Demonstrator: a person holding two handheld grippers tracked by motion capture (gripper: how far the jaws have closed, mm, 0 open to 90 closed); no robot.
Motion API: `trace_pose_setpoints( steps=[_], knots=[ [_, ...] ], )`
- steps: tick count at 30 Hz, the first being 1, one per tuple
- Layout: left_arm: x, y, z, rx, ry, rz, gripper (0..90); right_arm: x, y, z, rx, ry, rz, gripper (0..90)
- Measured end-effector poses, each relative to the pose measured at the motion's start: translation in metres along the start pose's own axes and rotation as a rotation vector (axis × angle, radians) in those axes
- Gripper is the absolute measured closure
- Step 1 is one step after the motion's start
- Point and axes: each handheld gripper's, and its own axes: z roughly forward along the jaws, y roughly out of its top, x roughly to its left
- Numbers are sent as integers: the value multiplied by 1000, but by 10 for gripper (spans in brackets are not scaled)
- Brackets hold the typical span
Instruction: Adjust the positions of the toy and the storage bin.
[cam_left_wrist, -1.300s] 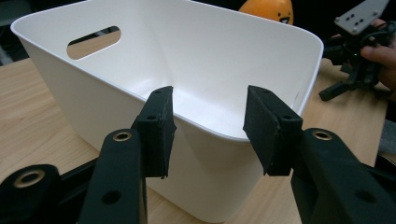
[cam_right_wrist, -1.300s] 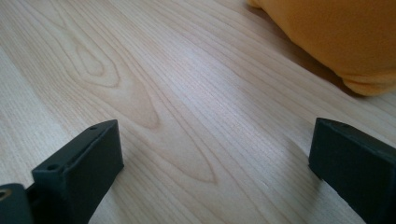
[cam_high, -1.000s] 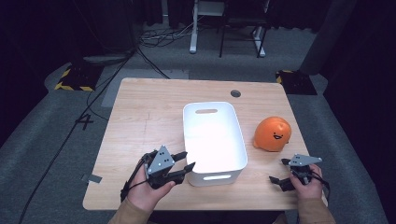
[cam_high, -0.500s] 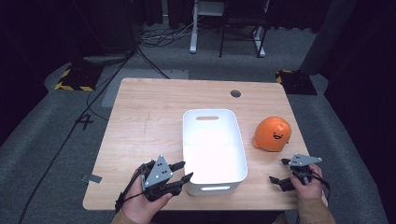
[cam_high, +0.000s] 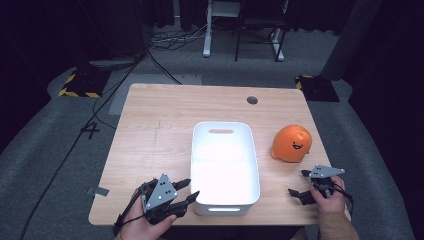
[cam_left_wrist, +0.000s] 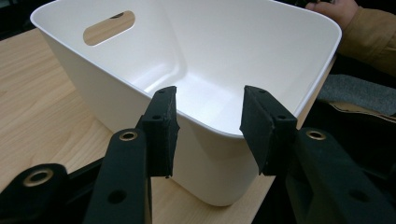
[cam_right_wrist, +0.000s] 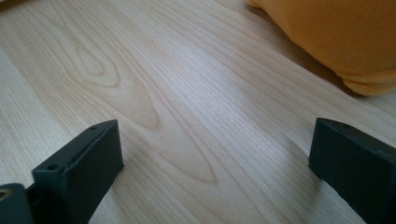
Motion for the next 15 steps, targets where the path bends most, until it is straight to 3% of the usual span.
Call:
trace_pose_setpoints(
  steps=[2, 6, 9, 11, 15],
  knots=[
    [-1, -1, -2, -3, -2, -2, 548, 0, 0, 0, 0, 2, 0, 28],
    [0, -1, -6, -15, 11, -32, 403, 0, 0, 0, 0, 2, -1, 28],
    [4, 2, -9, -52, 13, -57, 344, 0, 0, 0, 0, 2, -1, 28],
    [6, 3, -10, -61, 12, -69, 333, 0, 0, 0, 0, 2, 0, 28],
    [20, 4, -12, -79, 53, -89, 313, 0, 0, 0, 0, 3, -1, 28]
  ],
)
